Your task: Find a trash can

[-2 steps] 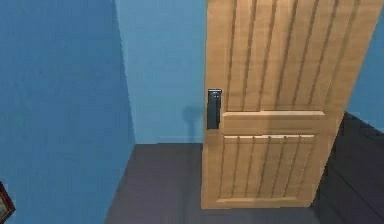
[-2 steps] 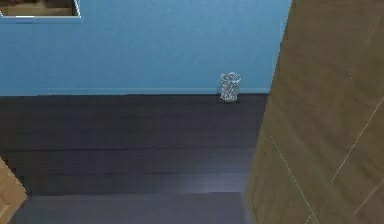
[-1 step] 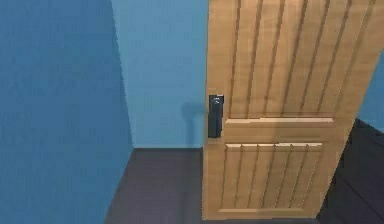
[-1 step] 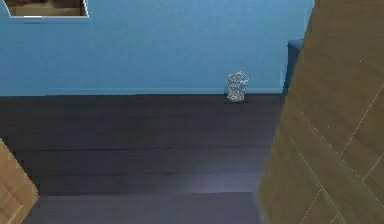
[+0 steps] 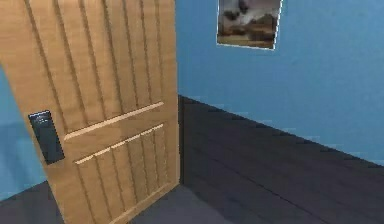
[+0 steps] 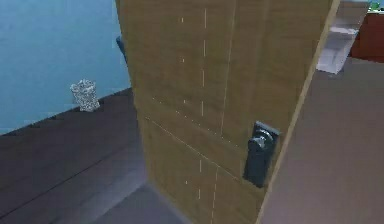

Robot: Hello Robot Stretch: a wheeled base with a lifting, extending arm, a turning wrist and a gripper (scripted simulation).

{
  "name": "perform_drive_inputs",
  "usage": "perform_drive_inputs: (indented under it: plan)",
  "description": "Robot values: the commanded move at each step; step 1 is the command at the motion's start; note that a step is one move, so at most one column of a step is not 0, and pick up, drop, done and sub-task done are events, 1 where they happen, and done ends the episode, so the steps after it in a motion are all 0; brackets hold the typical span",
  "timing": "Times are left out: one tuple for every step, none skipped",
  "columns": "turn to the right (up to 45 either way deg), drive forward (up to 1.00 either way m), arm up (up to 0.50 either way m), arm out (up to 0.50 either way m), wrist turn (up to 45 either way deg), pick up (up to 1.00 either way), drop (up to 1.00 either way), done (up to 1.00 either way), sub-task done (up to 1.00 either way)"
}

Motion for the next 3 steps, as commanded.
perform_drive_inputs:
  plan:
    - [33.0, 0.0, 0.0, 0.0, 0.0, 0.0, 0.0, 0.0, 0.0]
    - [0.0, 1.0, 0.0, 0.0, 0.0, 0.0, 0.0, 0.0, 0.0]
    - [6.0, 0.0, 0.0, 0.0, 0.0, 0.0, 0.0, 0.0, 0.0]
